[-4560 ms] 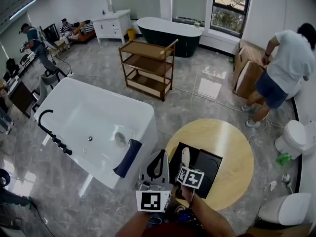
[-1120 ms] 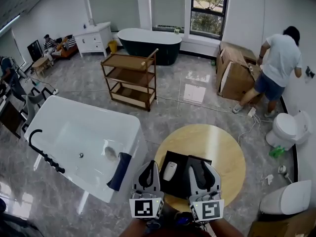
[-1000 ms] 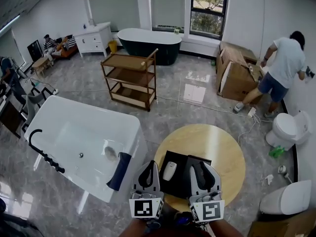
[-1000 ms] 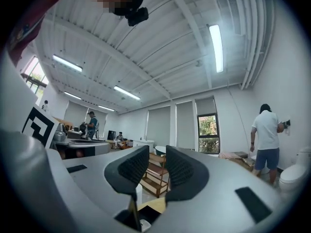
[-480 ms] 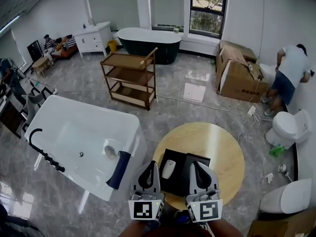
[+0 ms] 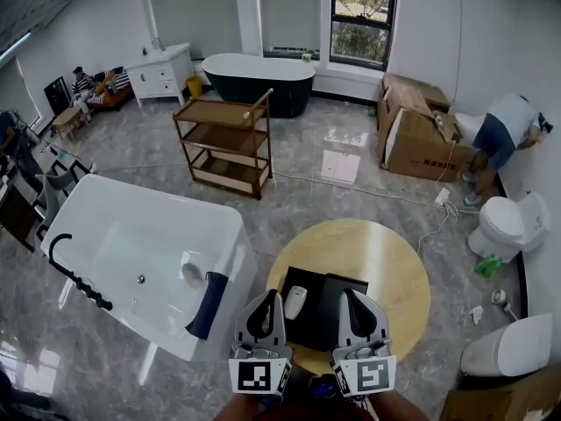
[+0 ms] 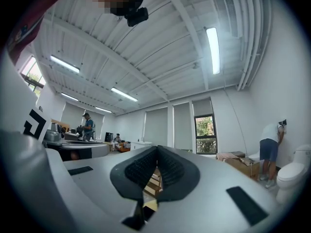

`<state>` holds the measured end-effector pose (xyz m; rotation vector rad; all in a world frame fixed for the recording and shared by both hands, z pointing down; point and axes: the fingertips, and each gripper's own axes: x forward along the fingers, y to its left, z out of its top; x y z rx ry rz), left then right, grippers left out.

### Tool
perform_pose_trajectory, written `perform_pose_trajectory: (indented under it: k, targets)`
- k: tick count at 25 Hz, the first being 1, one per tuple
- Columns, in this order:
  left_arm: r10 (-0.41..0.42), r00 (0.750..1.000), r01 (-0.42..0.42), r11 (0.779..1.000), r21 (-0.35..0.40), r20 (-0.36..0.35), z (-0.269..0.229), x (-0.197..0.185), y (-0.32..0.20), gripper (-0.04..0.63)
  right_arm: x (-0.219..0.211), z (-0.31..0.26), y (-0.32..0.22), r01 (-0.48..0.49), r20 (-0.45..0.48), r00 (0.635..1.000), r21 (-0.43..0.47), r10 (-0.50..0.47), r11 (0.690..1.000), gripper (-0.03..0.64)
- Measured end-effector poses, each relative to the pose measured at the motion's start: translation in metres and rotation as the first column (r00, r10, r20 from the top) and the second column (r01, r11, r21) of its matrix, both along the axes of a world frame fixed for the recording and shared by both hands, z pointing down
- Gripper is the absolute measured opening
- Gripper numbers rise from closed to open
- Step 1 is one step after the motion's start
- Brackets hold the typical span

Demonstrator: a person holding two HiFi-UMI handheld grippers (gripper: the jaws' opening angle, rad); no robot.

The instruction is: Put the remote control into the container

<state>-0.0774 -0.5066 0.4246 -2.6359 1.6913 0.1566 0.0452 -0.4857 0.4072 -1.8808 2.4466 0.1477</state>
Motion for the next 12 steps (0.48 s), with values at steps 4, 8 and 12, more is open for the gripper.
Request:
perform_pose_trajectory:
  k: [4,8,12]
  targets:
    - [0.01,1.0,-0.01,1.0,-0.003,0.005,-0.001,0.005,-0.002,0.015,0.007,-0.003,0.0,-0.017,-0.009,1.0,0.011,0.017,1.0,0.023]
    - [0.009,1.0,-0.009,1.0,-0.001,0.0,-0.004,0.007,-0.002,0.015,0.012,-0.004,0.001,-0.032,-0.016,0.999,0.012,0.032,0.999,0.023]
    - [0.016,1.0,-0.016,1.0,0.007,-0.001,-0.007,0.01,-0.002,0.015,0.015,-0.005,0.001,-0.042,-0.014,0.999,0.016,0.042,0.999,0.023]
